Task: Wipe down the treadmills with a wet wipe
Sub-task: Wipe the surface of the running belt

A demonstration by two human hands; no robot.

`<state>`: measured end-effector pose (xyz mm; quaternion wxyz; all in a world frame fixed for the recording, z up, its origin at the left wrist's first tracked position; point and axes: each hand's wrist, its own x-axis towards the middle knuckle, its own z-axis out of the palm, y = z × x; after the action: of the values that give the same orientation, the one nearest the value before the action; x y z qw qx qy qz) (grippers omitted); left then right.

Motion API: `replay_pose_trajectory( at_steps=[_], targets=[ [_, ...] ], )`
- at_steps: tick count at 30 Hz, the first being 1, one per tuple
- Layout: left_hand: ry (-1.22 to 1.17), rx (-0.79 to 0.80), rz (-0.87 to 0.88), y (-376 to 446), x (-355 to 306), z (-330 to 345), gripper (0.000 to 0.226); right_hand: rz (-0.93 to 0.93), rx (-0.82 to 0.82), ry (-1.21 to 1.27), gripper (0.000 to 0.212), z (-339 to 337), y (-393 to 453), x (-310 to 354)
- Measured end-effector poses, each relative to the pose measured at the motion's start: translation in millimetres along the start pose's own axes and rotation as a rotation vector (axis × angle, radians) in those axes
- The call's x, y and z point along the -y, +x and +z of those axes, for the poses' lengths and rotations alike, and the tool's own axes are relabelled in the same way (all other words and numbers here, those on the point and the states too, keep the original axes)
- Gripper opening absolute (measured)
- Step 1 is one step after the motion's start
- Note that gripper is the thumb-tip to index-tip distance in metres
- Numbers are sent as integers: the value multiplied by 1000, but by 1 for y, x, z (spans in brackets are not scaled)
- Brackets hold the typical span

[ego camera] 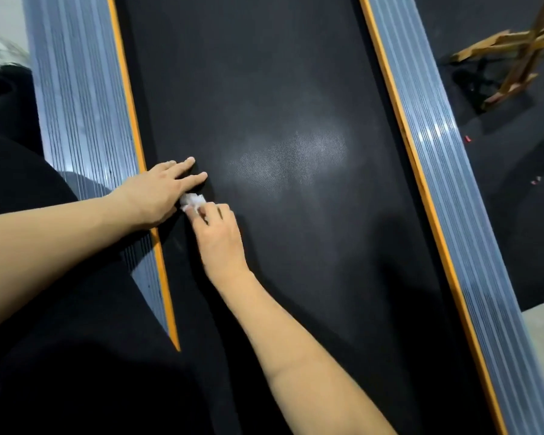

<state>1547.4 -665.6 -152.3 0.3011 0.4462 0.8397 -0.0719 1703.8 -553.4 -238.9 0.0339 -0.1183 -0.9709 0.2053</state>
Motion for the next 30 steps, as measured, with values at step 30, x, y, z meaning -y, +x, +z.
replay_pose_trajectory(
  at_steps=[30],
  targets=[
    [201,235,214,-49,-107,46,80,490,-174,-72,30,-187,52,-230]
  ],
)
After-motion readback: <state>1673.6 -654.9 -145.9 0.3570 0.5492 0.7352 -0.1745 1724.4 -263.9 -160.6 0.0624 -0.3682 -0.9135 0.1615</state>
